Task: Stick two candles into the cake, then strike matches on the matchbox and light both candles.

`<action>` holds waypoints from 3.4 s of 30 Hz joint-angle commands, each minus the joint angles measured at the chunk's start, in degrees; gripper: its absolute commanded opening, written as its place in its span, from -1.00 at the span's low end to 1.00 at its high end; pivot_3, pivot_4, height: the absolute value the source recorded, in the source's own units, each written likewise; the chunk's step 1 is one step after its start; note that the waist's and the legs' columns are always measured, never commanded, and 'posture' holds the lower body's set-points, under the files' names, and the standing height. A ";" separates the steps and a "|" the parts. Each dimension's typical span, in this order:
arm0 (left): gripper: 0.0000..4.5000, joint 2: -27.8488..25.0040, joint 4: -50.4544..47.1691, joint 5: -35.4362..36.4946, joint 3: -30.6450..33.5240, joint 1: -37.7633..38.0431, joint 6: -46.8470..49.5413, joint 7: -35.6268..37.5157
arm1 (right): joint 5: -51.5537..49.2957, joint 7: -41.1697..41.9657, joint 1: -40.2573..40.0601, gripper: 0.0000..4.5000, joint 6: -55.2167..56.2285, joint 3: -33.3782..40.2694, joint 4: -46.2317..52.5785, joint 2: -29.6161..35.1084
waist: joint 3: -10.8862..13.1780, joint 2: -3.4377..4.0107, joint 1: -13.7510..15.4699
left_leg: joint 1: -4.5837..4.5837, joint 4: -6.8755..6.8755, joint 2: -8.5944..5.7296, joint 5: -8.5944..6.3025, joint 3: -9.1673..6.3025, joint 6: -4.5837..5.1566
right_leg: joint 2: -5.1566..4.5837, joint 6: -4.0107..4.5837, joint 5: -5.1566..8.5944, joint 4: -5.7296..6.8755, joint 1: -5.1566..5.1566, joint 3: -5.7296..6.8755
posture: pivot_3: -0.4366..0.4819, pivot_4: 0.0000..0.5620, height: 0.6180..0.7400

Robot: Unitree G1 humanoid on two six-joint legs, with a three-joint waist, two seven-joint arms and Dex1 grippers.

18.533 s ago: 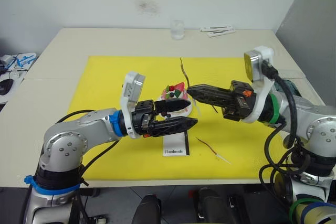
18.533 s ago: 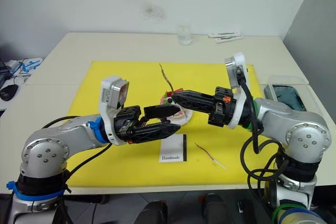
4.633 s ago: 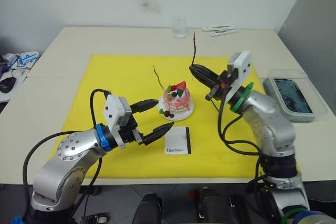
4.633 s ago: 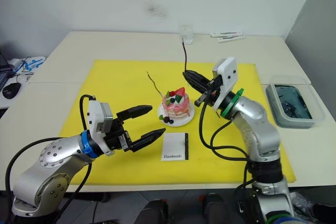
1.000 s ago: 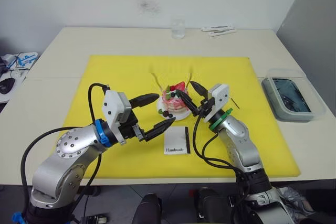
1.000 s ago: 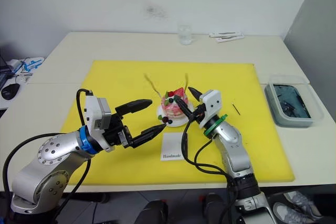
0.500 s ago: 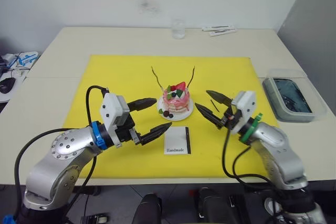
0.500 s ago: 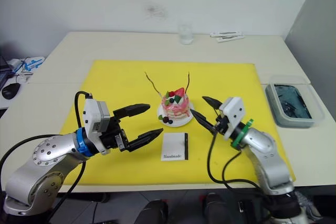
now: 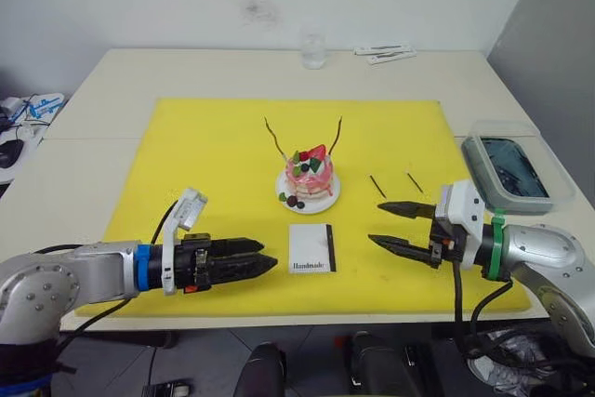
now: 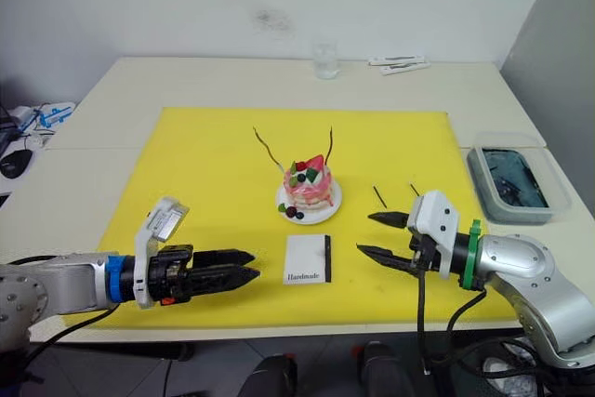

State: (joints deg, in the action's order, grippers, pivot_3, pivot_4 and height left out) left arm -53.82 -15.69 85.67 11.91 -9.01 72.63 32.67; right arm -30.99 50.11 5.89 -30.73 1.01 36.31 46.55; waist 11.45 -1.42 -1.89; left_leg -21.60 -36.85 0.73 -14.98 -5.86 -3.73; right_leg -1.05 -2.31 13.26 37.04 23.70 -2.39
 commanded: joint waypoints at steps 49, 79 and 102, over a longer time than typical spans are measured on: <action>1.00 21.73 17.00 -8.01 -5.38 -15.76 14.97 -12.48 | 23.14 6.26 19.45 -0.99 -2.56 -27.19 -15.30 -5.82 | -0.12 -0.03 0.39 | -0.16 -0.17 -0.21 0.03 -0.14 -0.04 | -0.13 -0.45 -0.33 0.05 0.04 0.01 | -0.05 -0.47 1.00; 1.00 27.69 15.07 -17.61 -3.79 -12.56 15.49 -9.03 | 27.70 7.45 22.16 -0.99 -0.63 -30.62 -19.34 -15.31 | -0.68 0.19 0.20 | 0.57 -0.07 -0.21 0.03 -0.09 -0.04 | -0.12 -0.26 -0.20 0.04 -0.56 -0.04 | -0.05 -0.47 1.00; -0.25 27.77 13.39 -22.20 -3.81 -10.52 15.56 -5.50 | 27.63 7.66 23.62 -1.00 -1.27 -30.58 -19.51 -17.10 | -0.67 0.19 0.17 | 0.51 0.12 -0.23 0.00 -0.10 -0.08 | -0.16 -0.33 -0.18 -0.06 -0.49 -0.01 | -0.05 -0.47 1.00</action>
State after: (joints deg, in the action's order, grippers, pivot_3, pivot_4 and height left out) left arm -26.83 -2.34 63.75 10.53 -20.68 86.98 26.10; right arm -3.19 57.44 28.32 -32.01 -29.63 15.44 29.90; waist 10.77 -1.23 -1.72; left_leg -21.09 -36.71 0.50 -14.99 -5.96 -3.82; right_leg -1.21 -2.66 13.10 36.98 23.22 -2.40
